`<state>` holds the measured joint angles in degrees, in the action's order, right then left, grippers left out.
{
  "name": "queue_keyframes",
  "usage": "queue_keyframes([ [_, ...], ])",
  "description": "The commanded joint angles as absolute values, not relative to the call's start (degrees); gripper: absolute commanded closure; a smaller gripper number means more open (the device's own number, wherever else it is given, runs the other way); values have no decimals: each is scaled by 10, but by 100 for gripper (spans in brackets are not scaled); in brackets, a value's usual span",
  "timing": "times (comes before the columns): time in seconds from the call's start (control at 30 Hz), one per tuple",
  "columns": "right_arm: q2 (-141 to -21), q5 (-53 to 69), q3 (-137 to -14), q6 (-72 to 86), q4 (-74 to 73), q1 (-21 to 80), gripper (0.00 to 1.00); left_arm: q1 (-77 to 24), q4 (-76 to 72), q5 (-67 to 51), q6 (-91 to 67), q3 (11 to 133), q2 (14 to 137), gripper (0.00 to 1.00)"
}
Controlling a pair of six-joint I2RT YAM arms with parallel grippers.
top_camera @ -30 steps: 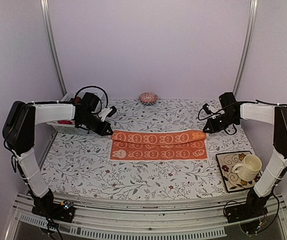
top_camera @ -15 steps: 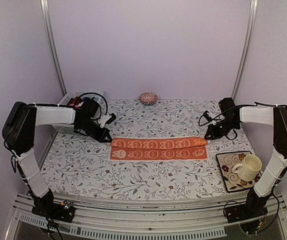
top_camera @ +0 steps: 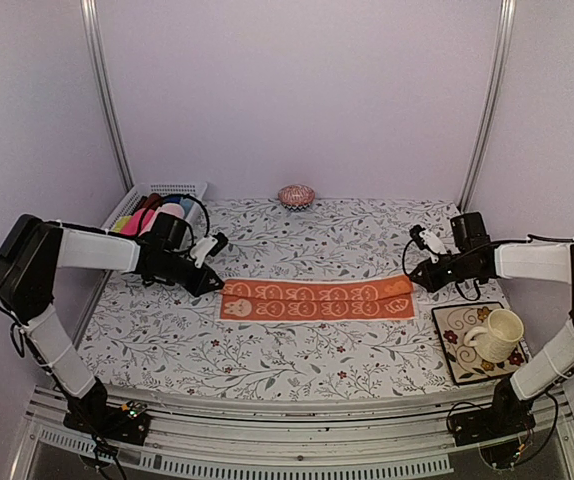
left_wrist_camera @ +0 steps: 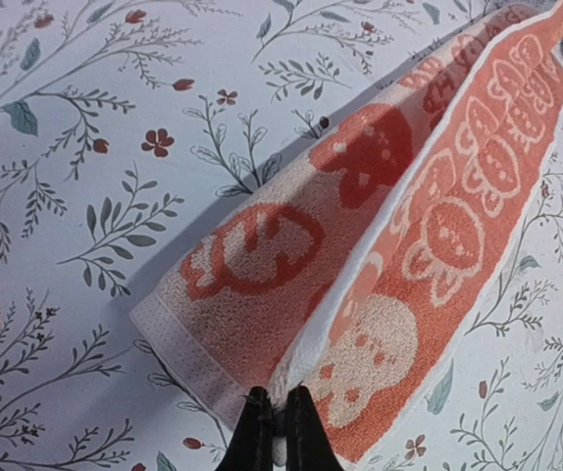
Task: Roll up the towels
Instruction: Fold the towel at the center of the board.
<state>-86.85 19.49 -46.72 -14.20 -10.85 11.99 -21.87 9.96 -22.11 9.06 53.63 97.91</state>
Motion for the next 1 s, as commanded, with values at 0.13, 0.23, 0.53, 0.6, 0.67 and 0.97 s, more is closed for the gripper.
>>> queue_keyframes([
  [0.13, -808, 196, -402, -239, -37, 137, 87, -221, 33, -233, 129, 528, 976, 100],
  [0.23, -792, 193, -393, -261, -47, 147, 85, -223, 30, -230, 127, 516, 964, 99],
  [0.53, -774, 166, -385, -285, -82, 150, 82, -236, 42, -210, 138, 480, 927, 91],
  [0.6, -763, 166, -380, -289, -86, 150, 80, -240, 48, -195, 145, 475, 921, 91],
  [0.67, -752, 168, -372, -291, -90, 151, 76, -242, 47, -182, 151, 466, 913, 90],
  [0.97, -729, 154, -341, -315, -102, 167, 75, -252, 46, -127, 154, 446, 903, 72],
])
